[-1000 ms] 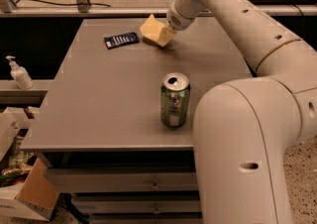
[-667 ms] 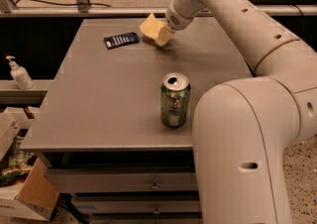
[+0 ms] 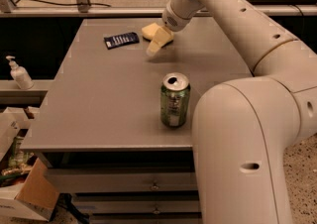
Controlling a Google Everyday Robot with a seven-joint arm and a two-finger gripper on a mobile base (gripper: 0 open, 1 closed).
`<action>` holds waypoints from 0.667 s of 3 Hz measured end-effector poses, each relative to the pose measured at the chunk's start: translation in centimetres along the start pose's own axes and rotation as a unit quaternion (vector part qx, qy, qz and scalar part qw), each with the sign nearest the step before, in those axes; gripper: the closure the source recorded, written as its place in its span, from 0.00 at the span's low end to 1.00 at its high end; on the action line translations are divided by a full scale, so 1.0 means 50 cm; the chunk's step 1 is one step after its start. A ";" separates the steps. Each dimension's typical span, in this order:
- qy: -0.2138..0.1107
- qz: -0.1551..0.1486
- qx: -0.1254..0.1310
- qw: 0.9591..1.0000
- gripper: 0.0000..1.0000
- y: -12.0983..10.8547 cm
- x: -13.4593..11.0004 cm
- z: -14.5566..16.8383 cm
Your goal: Move sponge near rxbar blueberry
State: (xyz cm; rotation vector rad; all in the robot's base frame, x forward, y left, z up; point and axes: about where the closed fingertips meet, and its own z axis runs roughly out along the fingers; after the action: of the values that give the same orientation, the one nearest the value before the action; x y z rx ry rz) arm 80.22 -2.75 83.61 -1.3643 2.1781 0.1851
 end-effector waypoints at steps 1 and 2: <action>-0.008 -0.002 -0.018 1.000 0.00 0.017 -0.003 -0.006; -0.042 0.001 -0.046 0.998 0.00 0.022 0.007 -0.035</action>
Offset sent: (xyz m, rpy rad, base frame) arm -0.0247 -0.0264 0.0417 0.2311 0.0346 0.1018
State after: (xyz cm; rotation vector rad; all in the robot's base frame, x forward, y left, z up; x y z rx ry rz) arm 78.50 -3.17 84.70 -1.3780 2.1243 0.3416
